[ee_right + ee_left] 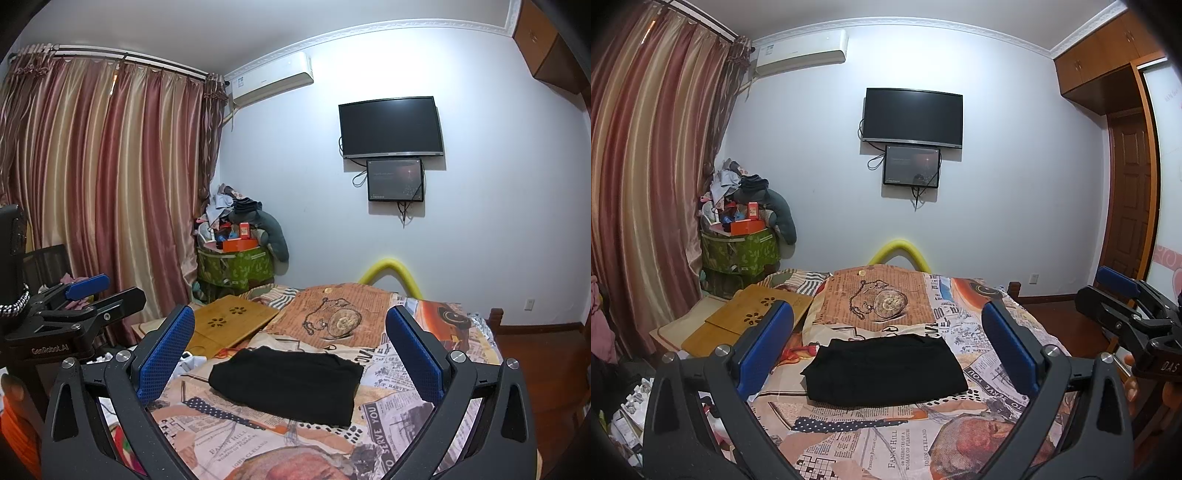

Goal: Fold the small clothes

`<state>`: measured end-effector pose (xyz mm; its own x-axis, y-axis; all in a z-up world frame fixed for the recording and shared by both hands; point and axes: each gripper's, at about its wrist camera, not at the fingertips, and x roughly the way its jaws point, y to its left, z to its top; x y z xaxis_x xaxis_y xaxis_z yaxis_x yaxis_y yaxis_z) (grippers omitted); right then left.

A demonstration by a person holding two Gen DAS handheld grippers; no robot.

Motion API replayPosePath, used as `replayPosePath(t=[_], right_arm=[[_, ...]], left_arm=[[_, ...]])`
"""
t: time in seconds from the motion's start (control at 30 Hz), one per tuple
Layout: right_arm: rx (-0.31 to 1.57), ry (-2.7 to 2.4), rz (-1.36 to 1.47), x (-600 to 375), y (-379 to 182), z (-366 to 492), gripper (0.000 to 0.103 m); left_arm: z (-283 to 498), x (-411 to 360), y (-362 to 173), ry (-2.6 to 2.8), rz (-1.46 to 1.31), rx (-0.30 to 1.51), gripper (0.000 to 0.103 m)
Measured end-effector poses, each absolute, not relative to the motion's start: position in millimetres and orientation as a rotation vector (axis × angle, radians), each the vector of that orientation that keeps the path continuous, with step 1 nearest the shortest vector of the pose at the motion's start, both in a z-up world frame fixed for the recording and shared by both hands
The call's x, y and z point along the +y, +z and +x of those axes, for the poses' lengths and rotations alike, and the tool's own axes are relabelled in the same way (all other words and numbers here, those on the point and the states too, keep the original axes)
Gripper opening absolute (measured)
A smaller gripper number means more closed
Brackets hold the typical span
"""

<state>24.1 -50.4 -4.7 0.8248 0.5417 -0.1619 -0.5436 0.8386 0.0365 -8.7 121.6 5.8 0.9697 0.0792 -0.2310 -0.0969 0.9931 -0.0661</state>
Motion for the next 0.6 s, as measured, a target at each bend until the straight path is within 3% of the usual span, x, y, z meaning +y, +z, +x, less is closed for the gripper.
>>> replayPosePath(t=[0.6], right_arm=[[0.170, 0.579, -0.008, -52.1, -4.3, 24.9, 0.103]], left_arm=[[-8.5, 119.6, 8.3, 0.075, -0.086, 0.231, 0.103]])
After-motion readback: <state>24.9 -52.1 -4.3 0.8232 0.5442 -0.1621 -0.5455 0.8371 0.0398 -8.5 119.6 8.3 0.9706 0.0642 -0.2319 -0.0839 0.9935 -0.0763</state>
